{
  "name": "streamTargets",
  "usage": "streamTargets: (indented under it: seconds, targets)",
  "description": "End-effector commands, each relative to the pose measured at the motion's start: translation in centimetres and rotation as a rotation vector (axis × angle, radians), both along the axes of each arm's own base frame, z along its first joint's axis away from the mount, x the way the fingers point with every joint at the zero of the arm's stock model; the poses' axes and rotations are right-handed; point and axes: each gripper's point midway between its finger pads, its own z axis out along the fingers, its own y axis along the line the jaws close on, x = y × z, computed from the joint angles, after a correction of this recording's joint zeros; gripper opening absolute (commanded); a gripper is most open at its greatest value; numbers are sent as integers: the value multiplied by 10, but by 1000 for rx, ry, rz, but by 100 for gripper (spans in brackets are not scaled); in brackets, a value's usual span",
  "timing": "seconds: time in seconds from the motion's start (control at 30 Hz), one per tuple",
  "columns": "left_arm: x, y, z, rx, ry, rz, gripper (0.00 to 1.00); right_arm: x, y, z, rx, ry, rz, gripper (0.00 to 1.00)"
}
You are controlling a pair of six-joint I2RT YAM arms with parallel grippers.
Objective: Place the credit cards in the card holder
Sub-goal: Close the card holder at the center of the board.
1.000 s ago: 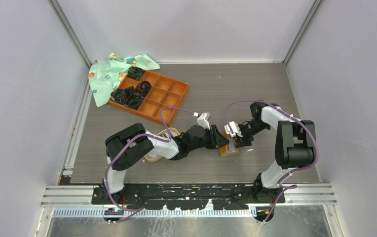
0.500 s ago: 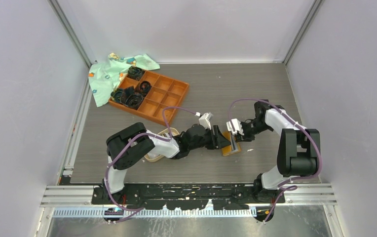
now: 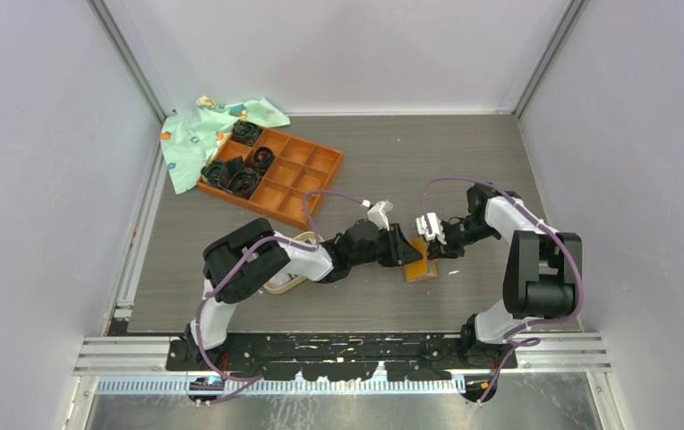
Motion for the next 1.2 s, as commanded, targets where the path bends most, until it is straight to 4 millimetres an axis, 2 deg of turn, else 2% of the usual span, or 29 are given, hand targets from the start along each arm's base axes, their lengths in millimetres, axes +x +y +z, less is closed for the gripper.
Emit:
streamTargets:
  seconds: [0.0, 0.1, 0.2, 0.33, 0.47, 0.63, 0.9, 1.0, 1.03, 1.07, 1.1, 1.17]
  targets:
    - [5, -13, 9, -18, -12, -37, 32, 8, 4, 11, 37, -7, -13, 22]
    - [8, -13, 1, 4, 4, -28, 33, 7, 2, 9, 26, -3, -16, 22]
    - [15, -10, -8, 33, 18, -4, 25, 9, 0, 9, 13, -3, -35, 22]
    - [21, -6, -23, 93, 30, 11, 22, 13, -4, 10, 3, -6, -82, 23]
    - [25, -1, -40, 143, 56, 22, 14, 12, -11, 7, -23, -7, -102, 24]
    - [27, 6, -57, 179, 82, 39, 9, 18, -20, 8, -23, -29, -195, 32]
    - [27, 3, -60, 186, 90, 31, 8, 26, -31, 12, -16, -48, -308, 45]
    - [27, 1, -57, 174, 90, 26, 8, 31, -29, 31, 61, -23, -398, 53]
    - [27, 1, -55, 170, 87, 26, 8, 31, -26, 41, 95, -10, -415, 59]
    - [28, 0, -51, 167, 81, 24, 9, 28, -23, 50, 127, 3, -421, 92]
    - [28, 0, -48, 164, 73, 21, 9, 24, -21, 59, 149, 21, -430, 98]
    - [28, -1, -40, 162, 55, 15, 10, 24, -17, 74, 190, 68, -506, 99]
